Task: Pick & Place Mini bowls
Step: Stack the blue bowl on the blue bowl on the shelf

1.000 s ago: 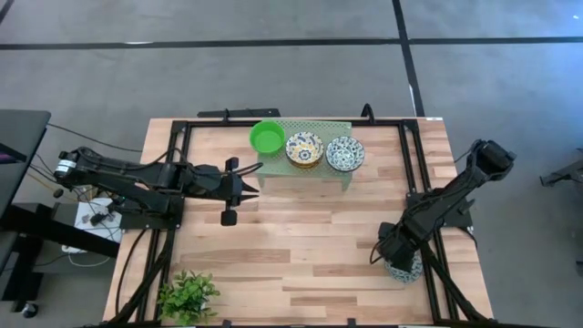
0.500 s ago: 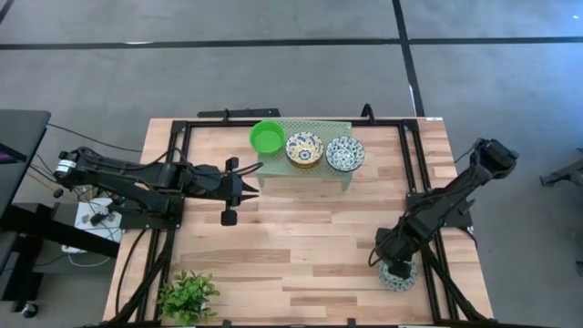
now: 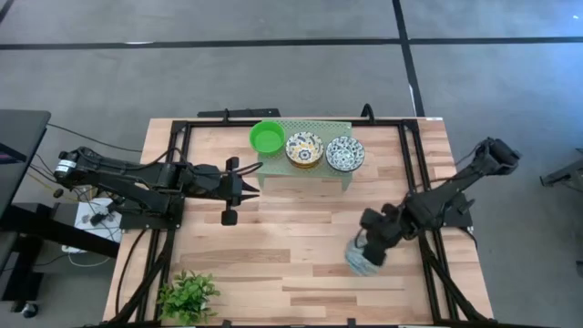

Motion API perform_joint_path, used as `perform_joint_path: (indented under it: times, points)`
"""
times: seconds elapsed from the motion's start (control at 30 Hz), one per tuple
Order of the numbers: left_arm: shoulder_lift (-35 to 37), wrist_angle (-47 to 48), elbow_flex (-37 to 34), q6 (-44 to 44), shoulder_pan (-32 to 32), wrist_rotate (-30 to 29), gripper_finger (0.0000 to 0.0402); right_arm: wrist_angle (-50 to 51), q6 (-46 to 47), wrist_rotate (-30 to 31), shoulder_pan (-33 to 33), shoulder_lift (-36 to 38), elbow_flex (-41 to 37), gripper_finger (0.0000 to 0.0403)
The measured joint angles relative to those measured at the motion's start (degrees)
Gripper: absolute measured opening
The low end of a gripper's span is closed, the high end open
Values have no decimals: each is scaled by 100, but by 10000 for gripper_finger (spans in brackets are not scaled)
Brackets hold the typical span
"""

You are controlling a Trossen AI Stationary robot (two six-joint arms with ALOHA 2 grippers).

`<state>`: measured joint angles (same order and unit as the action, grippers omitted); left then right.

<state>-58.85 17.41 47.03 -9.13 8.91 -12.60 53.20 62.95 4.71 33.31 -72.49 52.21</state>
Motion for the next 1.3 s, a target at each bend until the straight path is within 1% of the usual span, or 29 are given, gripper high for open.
perform_joint_path:
  times: [0.07,0.1,0.2,0.33,0.4,0.5,0.6,0.67,0.77,0.83,0.93,1.07,1.3]
  points:
    - [0,-13,0,26,0,0,53,-38,94,450,-198,20,214,24]
    - [0,-37,0,46,0,2,53,-28,192,535,-317,20,337,24]
    - [0,-41,0,90,0,2,53,-4,432,598,-626,19,740,13]
    - [0,-73,0,92,0,2,53,268,295,756,-1041,17,1306,9]
    - [0,-95,0,102,0,2,53,609,270,764,-1286,18,1701,11]
    - [0,-152,0,120,1,0,53,1428,177,765,-1649,17,2347,7]
    - [0,-202,0,372,2,2,53,2150,-3,789,-2072,24,3027,5]
    - [0,-213,0,524,1,2,53,2519,-54,1020,-2365,26,3359,8]
    - [-2,-212,0,538,2,2,53,2797,-60,1327,-2896,25,3667,12]
    - [-2,-210,0,538,2,2,53,2869,-246,1212,-3351,28,3723,13]
    - [-2,-212,0,538,2,2,53,2869,-667,765,-4019,8,3726,9]
    - [-2,-212,0,538,2,2,53,2847,-1156,394,-4752,6,3726,9]
    - [-2,-210,0,538,2,2,53,2843,-1758,146,-5470,4,3726,9]
